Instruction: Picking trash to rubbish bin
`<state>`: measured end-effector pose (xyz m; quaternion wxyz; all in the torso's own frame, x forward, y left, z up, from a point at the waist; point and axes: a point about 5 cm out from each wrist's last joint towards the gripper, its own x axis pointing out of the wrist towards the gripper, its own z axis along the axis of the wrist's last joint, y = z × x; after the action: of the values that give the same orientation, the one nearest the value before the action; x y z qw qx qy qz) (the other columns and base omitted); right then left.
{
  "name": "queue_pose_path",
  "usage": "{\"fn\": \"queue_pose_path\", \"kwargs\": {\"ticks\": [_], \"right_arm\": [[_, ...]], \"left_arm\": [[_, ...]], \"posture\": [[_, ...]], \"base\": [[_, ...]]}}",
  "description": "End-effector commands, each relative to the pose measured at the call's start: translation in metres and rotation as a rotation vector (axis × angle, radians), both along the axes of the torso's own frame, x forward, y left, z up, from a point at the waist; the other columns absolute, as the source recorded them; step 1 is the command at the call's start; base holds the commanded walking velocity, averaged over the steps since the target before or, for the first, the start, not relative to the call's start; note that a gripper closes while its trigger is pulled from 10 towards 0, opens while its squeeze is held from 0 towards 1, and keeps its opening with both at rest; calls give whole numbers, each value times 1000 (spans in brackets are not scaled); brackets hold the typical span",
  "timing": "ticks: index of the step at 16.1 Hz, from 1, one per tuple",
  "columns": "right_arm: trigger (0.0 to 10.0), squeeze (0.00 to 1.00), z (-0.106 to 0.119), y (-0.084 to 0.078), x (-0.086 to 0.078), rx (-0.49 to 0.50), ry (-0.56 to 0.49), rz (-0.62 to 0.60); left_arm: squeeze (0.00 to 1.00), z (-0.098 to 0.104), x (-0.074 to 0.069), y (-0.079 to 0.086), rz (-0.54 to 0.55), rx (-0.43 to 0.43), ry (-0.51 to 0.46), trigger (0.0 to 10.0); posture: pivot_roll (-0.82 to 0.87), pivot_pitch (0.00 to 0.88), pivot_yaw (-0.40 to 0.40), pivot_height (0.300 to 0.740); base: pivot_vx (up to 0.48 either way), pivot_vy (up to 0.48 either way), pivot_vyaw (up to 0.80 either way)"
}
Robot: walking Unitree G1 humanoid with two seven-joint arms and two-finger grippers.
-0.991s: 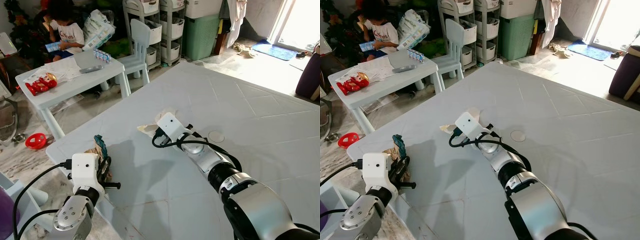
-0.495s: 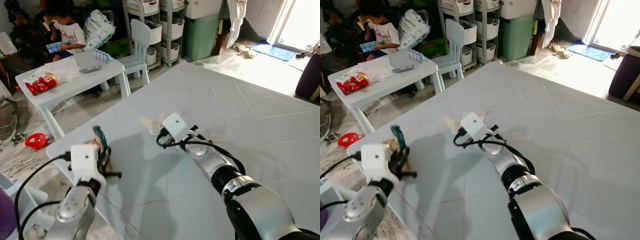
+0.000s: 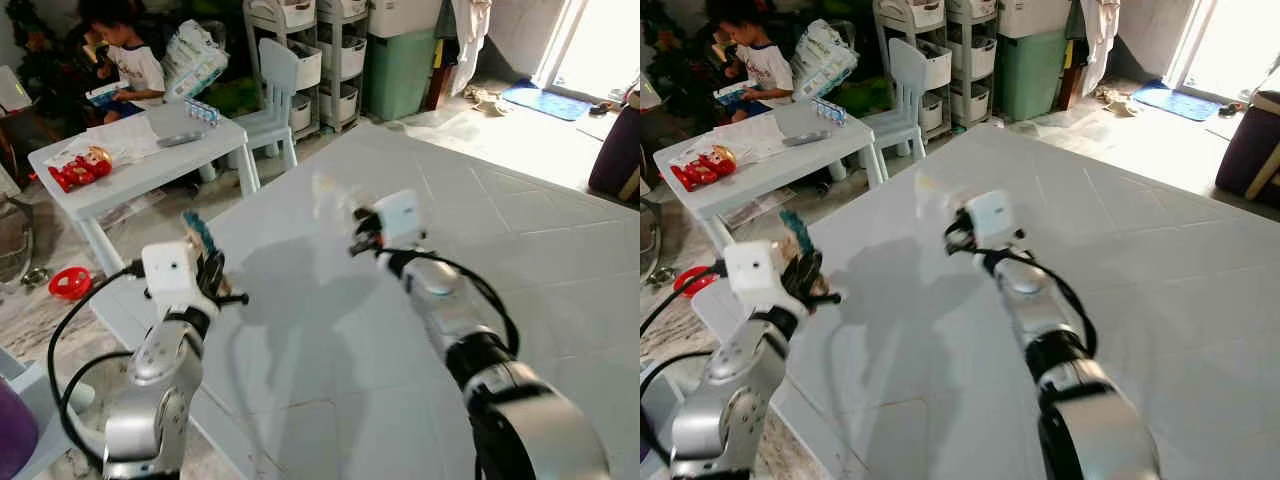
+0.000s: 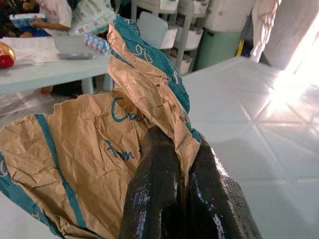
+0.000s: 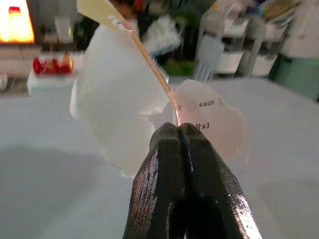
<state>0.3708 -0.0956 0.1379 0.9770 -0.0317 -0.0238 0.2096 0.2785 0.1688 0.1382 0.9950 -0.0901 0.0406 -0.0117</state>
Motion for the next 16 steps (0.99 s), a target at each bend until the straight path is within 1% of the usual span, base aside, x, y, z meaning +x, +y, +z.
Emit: {"fn": "queue_pose_path", "kwargs": {"ticks": [1, 3, 5, 6, 9, 12, 16], "right_arm": [[0, 0, 13, -8, 0, 57, -38, -17], [0, 0, 28, -18, -6, 123, -84, -37], [0, 0, 48, -29, -20, 158, -155, -60], [0, 0, 53, -32, -25, 166, -166, -71], [0, 0, 54, -38, -33, 179, -140, -107], [0, 0, 53, -42, -38, 177, -106, -128], [0, 0, 55, -40, -38, 176, -93, -129]], "left_arm": [[0, 0, 3, 3, 21, -9, 2, 0], [0, 5, 9, 2, 25, -38, -20, 0], [0, 15, 16, -1, 19, -71, -51, 0], [0, 19, 19, -2, 11, -82, -67, 0], [0, 21, 23, -3, 3, -97, -73, 0], [0, 20, 25, -2, -4, -105, -60, 0], [0, 19, 26, -1, 1, -118, -57, 0]], "posture": [[103, 0, -5, 740], [77, 0, 1, 740], [58, 0, 9, 740], [53, 0, 13, 740], [44, 0, 23, 740], [44, 0, 25, 740], [53, 0, 20, 740]], "base": [[0, 0, 0], [0, 0, 0], [0, 0, 0], [0, 0, 0], [0, 0, 0], [0, 0, 0], [0, 276, 0]]}}
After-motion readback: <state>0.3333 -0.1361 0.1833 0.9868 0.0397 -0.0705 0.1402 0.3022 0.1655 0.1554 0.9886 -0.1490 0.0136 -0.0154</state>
